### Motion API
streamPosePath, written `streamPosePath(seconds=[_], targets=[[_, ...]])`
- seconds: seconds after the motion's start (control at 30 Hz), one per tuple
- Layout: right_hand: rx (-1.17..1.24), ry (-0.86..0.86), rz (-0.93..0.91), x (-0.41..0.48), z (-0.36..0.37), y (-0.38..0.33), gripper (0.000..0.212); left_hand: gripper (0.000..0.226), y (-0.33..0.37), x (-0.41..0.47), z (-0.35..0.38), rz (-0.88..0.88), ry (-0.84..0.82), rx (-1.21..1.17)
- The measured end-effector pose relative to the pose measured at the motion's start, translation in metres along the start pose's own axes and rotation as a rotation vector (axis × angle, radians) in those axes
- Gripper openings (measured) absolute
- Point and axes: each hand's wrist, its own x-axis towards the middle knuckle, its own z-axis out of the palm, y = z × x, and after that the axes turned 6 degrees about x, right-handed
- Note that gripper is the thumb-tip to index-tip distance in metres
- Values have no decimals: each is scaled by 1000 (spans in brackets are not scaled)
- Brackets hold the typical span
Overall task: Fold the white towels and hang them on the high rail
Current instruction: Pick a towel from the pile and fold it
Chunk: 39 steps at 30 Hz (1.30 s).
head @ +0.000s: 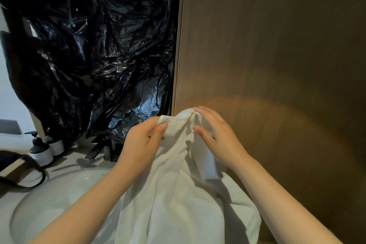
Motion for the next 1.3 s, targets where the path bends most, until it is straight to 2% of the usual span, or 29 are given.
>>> streamPosePath(seconds=[0.2,0.27,0.33,0.47,0.5,0.57,0.7,0.87,1.03,1.2,1.27,1.3], targets=[[60,-75,-156,25,1,-12,19,20,17,1,-20,61,20,30],[43,-66,-157,27,1,-14,20,16,17,3,-23,23,0,63],[19,-33,-192,25,3,-17,20,18,16,7,-27,13,-4,192],[-3,18,-277,21,8,-25,18,26,26,17,-34,45,46,351],[11,28,-283,20,8,-26,17,21,29,20,-35,54,34,352],[55,36,-269,18,6,-25,17,3,31,23,-36,67,1,337],[-5,-25,-235,13,-1,-13,22,10,25,23,-37,93,63,327],[-43,-33,-125,2,-24,13,27,14,12,32,-51,25,243,321],[219,110,-12,-2,-27,14,29,14,-7,39,-50,-81,150,383],[486,202,19,10,-31,-10,23,16,-13,38,-48,-82,187,433],[493,247,-1,18,-45,-22,24,18,-9,42,-50,-60,226,417],[424,282,-36,23,-53,-28,22,18,-5,47,-52,-53,246,411]])
